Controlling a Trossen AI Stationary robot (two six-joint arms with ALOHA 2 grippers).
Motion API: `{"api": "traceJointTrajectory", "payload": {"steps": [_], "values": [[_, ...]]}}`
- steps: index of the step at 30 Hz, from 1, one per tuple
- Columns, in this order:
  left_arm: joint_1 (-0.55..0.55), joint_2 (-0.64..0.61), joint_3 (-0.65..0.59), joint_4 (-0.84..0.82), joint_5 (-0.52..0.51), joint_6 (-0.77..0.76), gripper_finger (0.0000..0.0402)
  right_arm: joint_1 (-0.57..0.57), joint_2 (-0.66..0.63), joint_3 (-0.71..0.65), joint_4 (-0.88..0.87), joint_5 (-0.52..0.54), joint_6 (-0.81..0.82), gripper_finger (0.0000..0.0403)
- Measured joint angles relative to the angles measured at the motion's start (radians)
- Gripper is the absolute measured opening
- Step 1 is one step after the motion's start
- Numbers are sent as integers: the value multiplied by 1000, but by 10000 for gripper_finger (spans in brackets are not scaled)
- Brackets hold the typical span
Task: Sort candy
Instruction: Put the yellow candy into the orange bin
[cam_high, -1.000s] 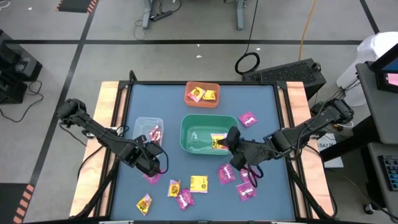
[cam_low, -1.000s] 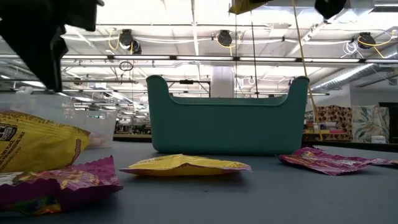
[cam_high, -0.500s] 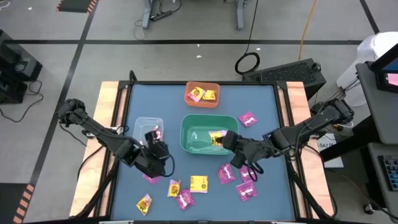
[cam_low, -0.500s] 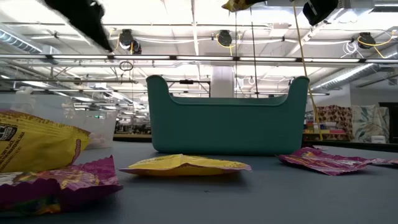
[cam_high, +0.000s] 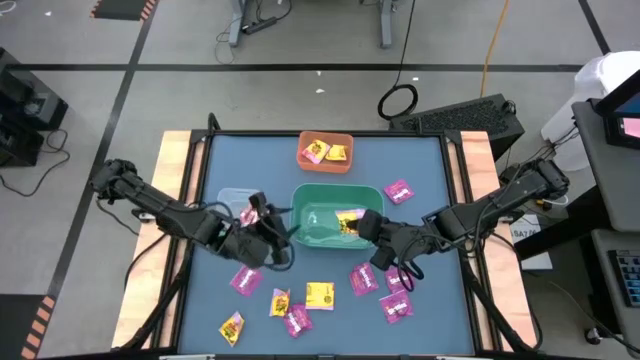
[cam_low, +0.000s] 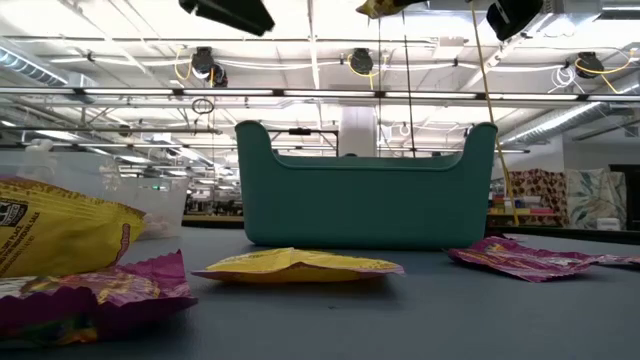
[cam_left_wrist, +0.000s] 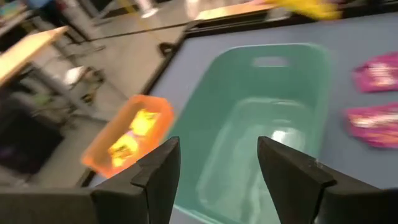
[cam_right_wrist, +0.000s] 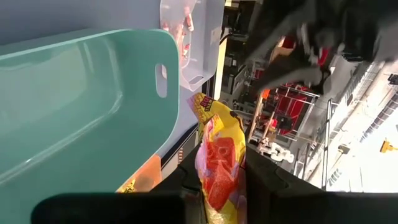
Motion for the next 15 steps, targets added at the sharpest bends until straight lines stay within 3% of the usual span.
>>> {"api": "traceJointTrajectory", "payload": {"steps": [7, 15], "values": [[61, 2, -1, 4, 24, -67, 219, -12, 0, 0, -1, -3, 219, 56], [51, 49, -2, 160, 27, 35, 219, -51, 0, 0, -1, -7, 672, 56]]}}
